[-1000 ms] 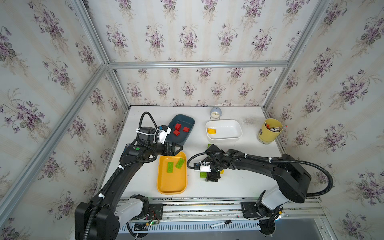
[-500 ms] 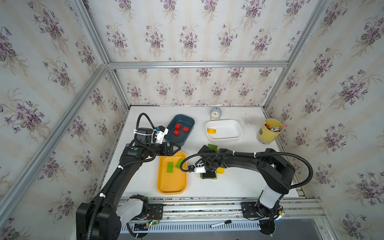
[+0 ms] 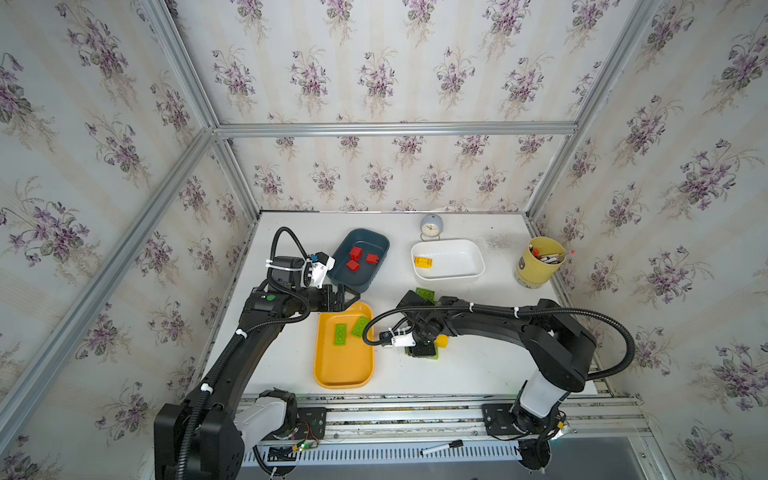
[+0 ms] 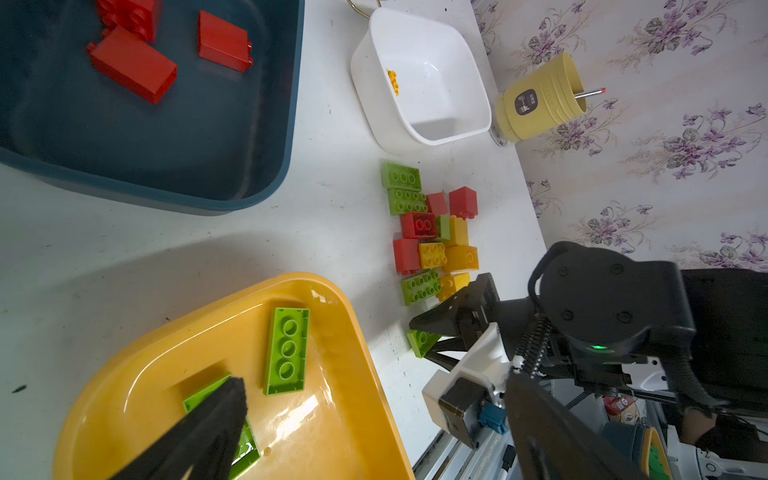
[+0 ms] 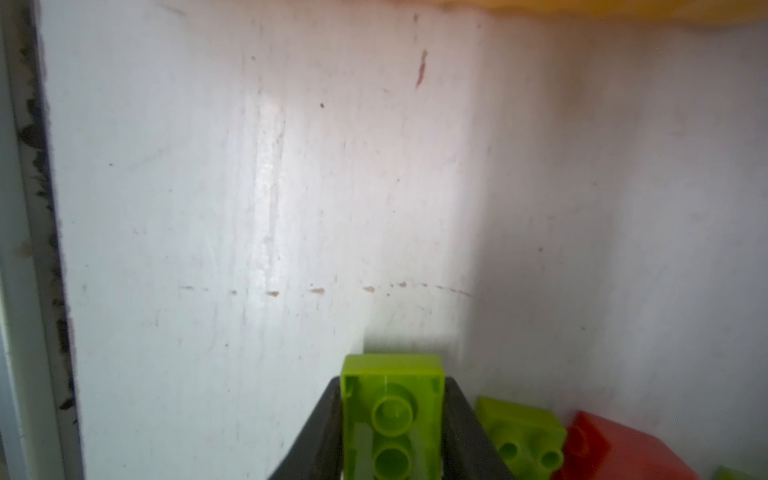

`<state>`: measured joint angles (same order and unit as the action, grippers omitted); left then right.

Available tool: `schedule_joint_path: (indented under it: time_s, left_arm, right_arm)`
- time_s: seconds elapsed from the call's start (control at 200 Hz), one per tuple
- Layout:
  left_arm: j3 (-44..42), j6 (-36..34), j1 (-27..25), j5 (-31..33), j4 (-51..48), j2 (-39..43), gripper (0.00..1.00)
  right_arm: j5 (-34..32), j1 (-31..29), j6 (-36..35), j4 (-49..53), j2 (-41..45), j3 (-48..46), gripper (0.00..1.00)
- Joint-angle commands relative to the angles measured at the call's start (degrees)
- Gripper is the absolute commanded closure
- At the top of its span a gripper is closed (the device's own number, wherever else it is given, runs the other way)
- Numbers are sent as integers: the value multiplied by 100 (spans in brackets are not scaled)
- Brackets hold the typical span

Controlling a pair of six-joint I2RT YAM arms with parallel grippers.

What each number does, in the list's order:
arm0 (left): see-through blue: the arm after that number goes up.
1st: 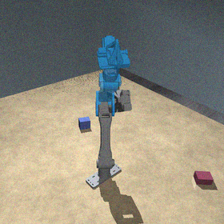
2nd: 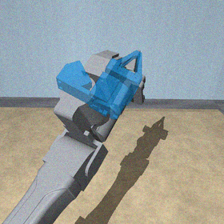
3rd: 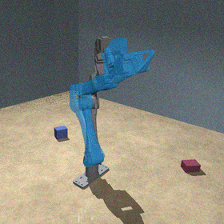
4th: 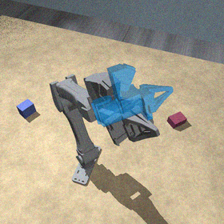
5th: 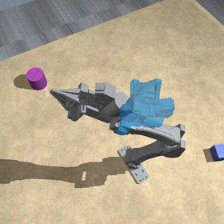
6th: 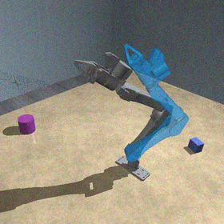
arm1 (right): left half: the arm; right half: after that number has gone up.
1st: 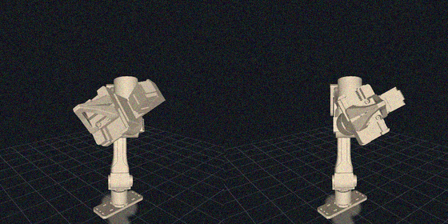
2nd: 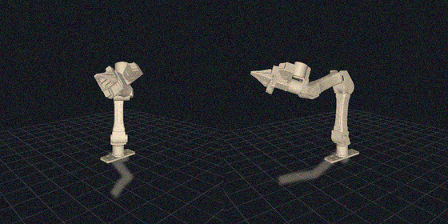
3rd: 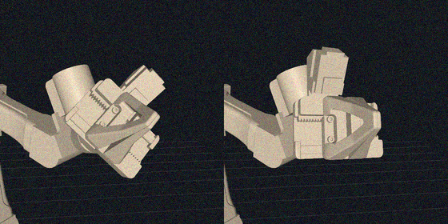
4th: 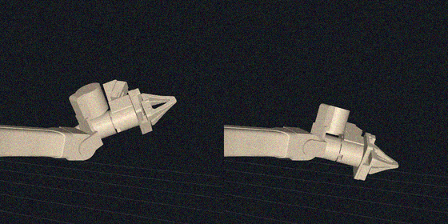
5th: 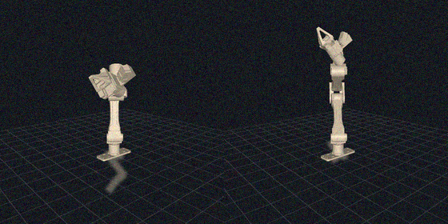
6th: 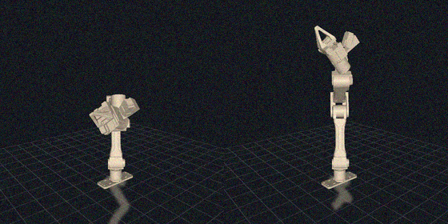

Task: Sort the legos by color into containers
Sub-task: 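Grasp the lime-green brick with the right gripper and drop it onto the yellow tray, then move the right gripper back to the pile and grasp a lime-green 2x2 brick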

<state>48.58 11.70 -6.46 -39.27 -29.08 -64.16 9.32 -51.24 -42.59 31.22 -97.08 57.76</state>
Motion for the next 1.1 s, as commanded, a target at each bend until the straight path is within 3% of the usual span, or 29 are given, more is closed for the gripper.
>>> schedule_joint_path:
  time_s: [0.0,0.17,0.38,0.6,0.78,0.855,0.99,1.099]
  left_arm:
    - [86,-164,75,-77,20,17,1]
    - [122,-159,258,-103,-71,28,1]
    - [170,-48,423,-73,-97,-17,1]
    - [190,20,645,-104,-107,-74,1]
    - [156,24,705,-183,-107,-131,1]
    - [128,25,731,-187,-107,-141,1]
    - [91,17,760,-204,-107,-149,1]
    - [74,8,774,-231,-107,-155,1]
  right_arm:
    - [237,-8,194,156,264,268,76]
    - [864,-256,709,-161,523,831,77]
    - [1212,-676,1120,-968,99,1488,77]
    - [1174,-1160,716,-1207,-710,2152,77]
    - [932,-1178,298,-1085,-1340,2606,74]
    - [859,-1184,184,-1033,-1503,2680,66]
    - [696,-1181,146,-995,-1551,2678,42]
    - [649,-1114,263,-850,-1362,2577,32]
